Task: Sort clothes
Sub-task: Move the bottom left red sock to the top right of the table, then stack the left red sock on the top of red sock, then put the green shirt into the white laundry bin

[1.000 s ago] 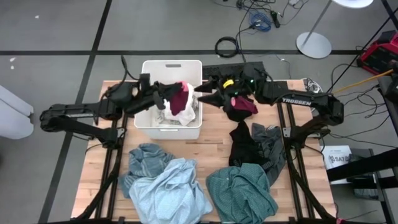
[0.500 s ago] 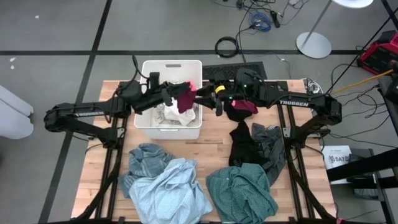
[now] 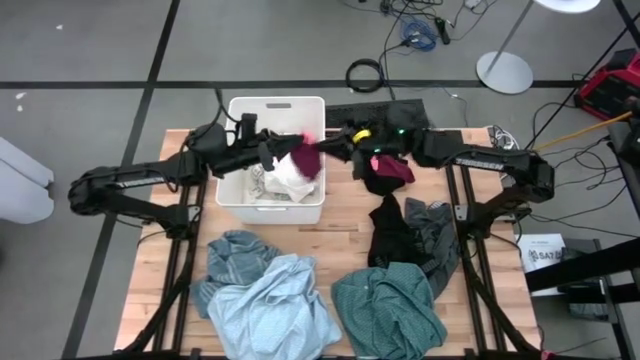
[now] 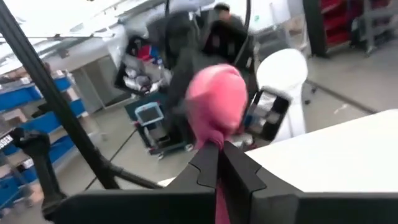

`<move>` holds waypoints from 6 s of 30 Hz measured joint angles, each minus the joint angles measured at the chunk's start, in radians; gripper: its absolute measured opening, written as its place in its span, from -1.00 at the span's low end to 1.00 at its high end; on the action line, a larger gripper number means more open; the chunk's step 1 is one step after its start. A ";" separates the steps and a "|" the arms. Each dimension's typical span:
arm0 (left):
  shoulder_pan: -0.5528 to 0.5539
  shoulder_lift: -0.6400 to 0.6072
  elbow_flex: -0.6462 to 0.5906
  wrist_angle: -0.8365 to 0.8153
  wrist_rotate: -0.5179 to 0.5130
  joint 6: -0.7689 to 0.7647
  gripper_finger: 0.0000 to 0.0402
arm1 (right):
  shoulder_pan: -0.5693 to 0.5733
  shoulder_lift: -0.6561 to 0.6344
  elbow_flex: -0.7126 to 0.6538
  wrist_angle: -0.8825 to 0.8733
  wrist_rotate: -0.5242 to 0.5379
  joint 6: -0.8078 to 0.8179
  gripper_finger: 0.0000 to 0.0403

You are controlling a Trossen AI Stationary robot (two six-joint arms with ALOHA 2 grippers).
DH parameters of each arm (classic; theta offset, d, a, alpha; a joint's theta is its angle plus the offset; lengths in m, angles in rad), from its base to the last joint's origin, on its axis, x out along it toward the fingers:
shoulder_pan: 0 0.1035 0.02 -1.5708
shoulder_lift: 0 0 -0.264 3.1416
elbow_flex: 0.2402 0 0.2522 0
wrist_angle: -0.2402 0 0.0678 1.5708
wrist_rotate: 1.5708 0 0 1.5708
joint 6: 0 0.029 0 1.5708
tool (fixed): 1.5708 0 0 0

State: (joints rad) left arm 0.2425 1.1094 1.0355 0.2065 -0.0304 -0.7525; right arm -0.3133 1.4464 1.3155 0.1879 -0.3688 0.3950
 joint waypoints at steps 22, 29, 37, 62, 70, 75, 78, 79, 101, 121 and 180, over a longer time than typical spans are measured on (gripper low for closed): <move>0.183 -0.177 0.000 -0.323 -0.105 0.079 -0.29 | -0.309 -0.161 0.001 -1.171 0.468 -0.030 -1.00; 0.191 -0.177 0.000 -0.323 -0.086 0.078 -0.28 | -0.352 -0.049 0.000 -1.290 0.542 -0.015 -1.00; 0.190 -0.177 0.000 -0.339 -0.050 0.077 -0.28 | -0.528 0.032 0.000 -1.295 0.469 -0.016 -1.00; 0.189 -0.177 0.000 -0.355 -0.049 0.052 -0.28 | -0.710 0.183 0.000 -1.474 0.503 -0.083 -0.56; 0.190 -0.177 0.000 -0.355 -0.050 0.060 -0.28 | -0.614 0.184 0.000 -1.328 0.301 -0.191 -0.14; 0.190 -0.177 0.000 -0.356 -0.051 0.061 -0.28 | -0.552 0.240 0.000 -1.252 0.262 -0.227 -0.05; 0.190 -0.177 0.000 -0.359 -0.052 0.061 -0.28 | -0.524 0.292 0.000 -1.238 0.264 -0.245 -0.05; 0.190 -0.177 0.000 -0.360 -0.052 0.061 -0.28 | -0.514 0.312 0.000 -1.236 0.264 -0.250 -0.05; 0.190 -0.177 0.000 -0.380 -0.052 0.058 -0.28 | -0.475 0.253 0.000 -1.320 0.343 -0.290 -0.99; 0.190 -0.177 0.000 -0.370 -0.057 -0.028 -0.28 | -0.723 0.090 -0.042 -1.368 0.447 -0.151 -1.00; 0.189 -0.175 -0.001 -0.448 -0.022 0.113 -0.28 | -0.023 -0.109 -0.198 -1.439 0.071 0.164 -0.26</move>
State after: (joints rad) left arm 0.4316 0.9344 1.0348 -0.2416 -0.0526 -0.6399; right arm -0.3359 1.3374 1.1175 -1.2513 -0.2982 0.5586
